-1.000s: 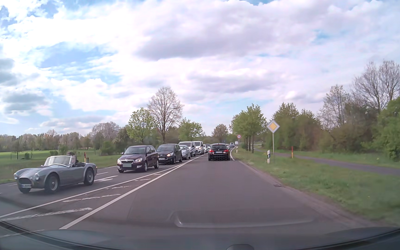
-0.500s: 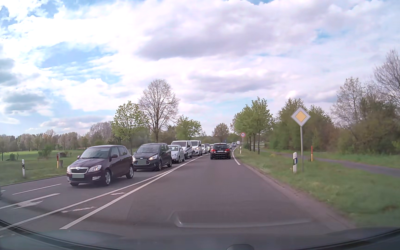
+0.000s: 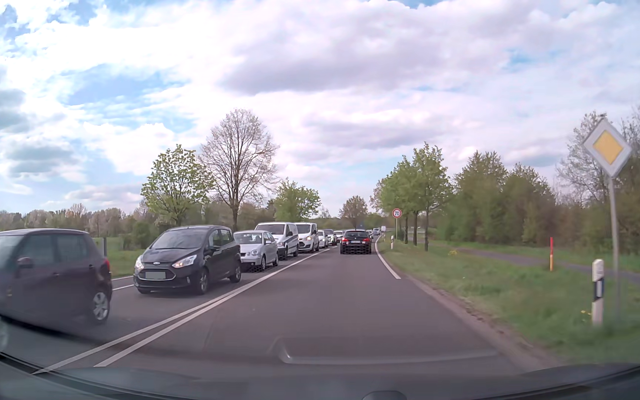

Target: Follow the waypoints while adhering to traffic rules and regulations

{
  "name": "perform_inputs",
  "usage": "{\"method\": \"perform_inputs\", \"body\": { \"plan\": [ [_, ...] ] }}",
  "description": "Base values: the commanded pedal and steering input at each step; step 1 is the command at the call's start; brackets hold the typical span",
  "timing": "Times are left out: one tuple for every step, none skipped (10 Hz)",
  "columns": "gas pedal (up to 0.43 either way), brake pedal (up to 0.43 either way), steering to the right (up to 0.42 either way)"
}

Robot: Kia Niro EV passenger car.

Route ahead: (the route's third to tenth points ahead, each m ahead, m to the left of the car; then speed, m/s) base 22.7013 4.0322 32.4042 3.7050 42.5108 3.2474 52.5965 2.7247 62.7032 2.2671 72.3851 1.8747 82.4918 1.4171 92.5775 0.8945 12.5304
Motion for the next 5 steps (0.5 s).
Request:
{"method": "perform_inputs", "body": {
  "plan": [
    [0.22, 0.0, -0.002],
    [0.22, 0.0, -0.002],
    [0.22, 0.0, -0.002],
    [0.22, 0.0, -0.001],
    [0.22, 0.0, 0.0]
  ]
}}
